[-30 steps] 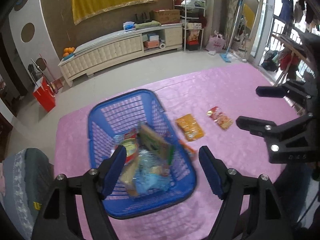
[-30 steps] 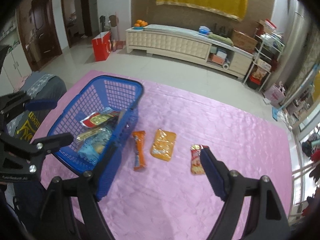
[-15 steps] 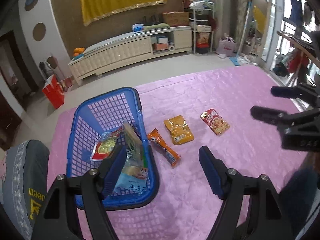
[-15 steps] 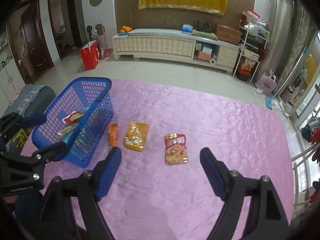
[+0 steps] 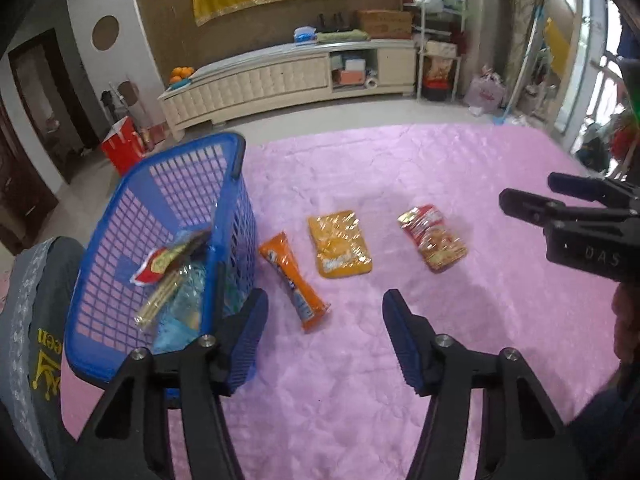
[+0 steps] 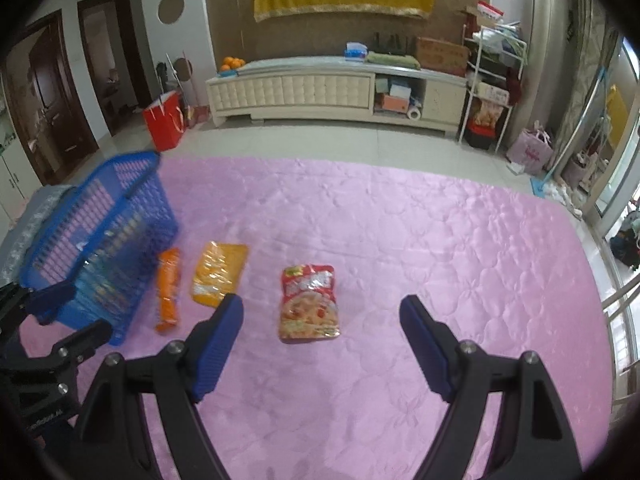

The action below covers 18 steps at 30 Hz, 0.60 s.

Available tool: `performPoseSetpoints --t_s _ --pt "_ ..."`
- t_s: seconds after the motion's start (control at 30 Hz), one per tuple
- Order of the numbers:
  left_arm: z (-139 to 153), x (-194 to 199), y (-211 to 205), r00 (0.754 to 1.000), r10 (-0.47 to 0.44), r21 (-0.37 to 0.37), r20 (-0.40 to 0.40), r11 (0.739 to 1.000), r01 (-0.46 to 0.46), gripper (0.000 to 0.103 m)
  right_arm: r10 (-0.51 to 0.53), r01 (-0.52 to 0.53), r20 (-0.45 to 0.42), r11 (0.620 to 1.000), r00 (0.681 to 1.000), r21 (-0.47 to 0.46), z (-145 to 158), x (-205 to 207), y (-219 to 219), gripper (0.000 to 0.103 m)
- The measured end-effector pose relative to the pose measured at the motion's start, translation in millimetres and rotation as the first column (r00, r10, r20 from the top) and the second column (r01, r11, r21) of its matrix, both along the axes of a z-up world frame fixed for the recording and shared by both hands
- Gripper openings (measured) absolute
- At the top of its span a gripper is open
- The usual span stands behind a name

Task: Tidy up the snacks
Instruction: 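Move both open tools back toward the remaining snacks, then grasp the orange sausage stick with the left tool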

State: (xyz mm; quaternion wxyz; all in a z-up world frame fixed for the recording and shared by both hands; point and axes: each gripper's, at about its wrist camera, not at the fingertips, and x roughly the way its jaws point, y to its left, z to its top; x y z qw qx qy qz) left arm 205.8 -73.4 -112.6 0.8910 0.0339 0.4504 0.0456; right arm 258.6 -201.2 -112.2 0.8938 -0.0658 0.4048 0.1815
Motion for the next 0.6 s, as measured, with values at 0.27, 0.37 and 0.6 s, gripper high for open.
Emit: performPoseSetpoints --t_s 0.27,0.37,0.6 --pt "-41 16 2 0.997 0.065 -0.09 -0.039 0.994 -0.068 0.053 0.018 -0.018 -0.029 1.0 0.999 -0.002 -34 10 3 0.084" --pt "-58 25 1 0.996 0.066 -0.088 -0.067 0.993 -0.072 0.053 0.013 -0.013 -0.029 1.0 0.999 -0.013 -35 12 1 0.084" --pt "-87 45 20 0.984 0.145 -0.076 -0.105 0.985 -0.153 0.051 0.025 -0.028 -0.052 0.998 0.998 -0.059 -53 22 15 0.084"
